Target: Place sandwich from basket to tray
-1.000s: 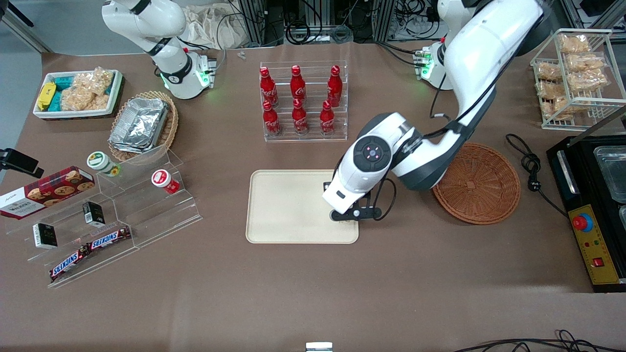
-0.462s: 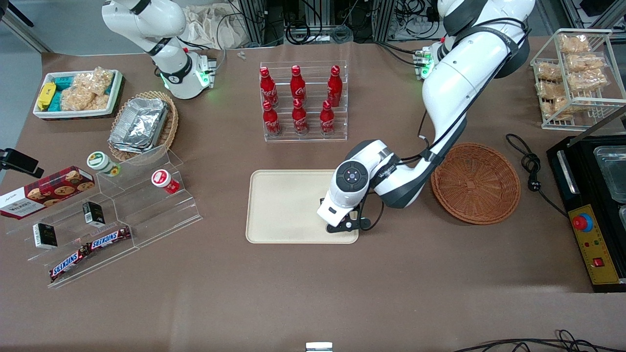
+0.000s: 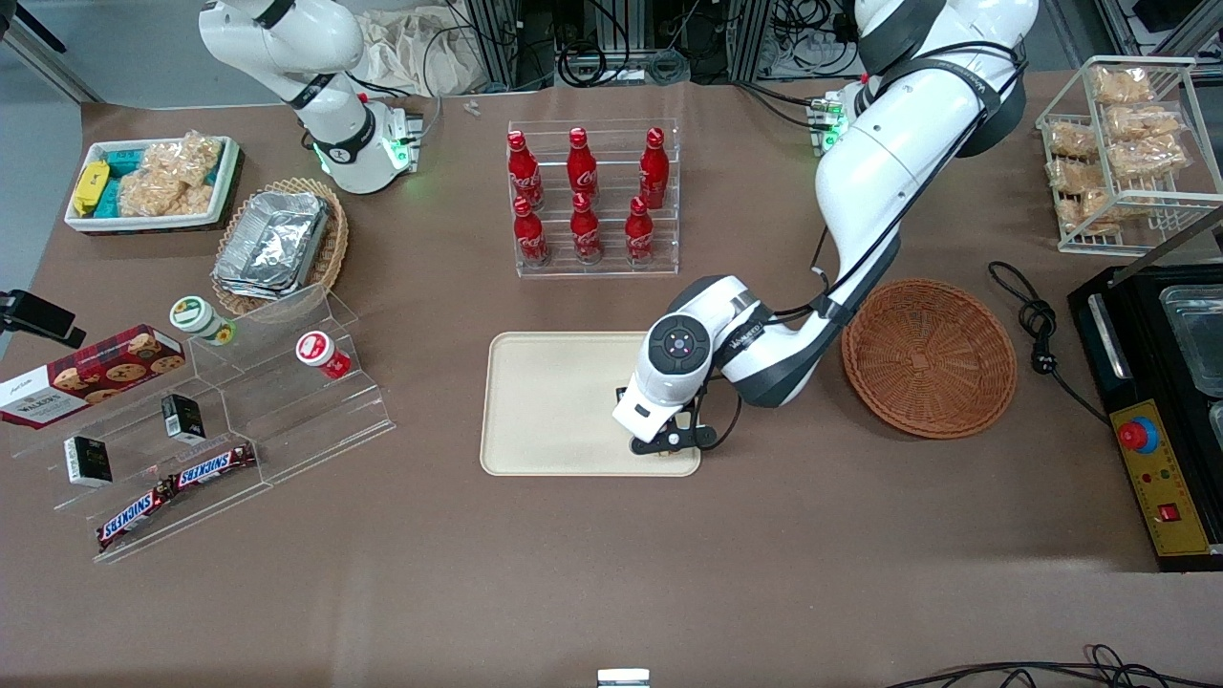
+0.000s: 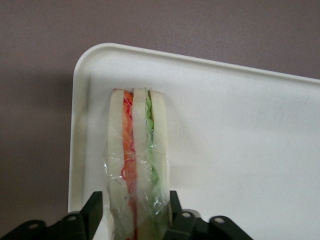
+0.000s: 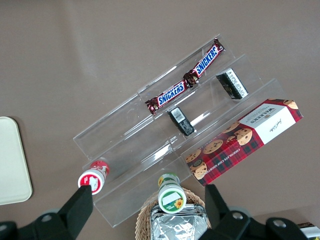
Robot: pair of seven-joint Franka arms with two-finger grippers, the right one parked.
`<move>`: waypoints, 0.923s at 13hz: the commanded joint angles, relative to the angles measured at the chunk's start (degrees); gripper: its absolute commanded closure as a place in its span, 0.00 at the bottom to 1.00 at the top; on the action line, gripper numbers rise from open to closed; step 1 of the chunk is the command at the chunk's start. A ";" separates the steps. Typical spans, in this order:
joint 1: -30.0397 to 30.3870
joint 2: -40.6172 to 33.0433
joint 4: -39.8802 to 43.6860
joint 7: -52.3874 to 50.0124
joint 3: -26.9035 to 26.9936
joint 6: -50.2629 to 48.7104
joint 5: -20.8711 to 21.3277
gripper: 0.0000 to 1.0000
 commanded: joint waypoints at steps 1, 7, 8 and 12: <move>-1.16 0.45 1.74 -0.77 0.72 -0.26 1.02 0.00; -0.99 -0.94 1.92 -1.03 0.72 -0.87 1.10 0.00; -0.46 -3.04 2.87 -1.12 0.72 -1.92 0.67 0.00; 4.00 -13.23 3.50 -0.78 0.72 -13.42 0.58 0.00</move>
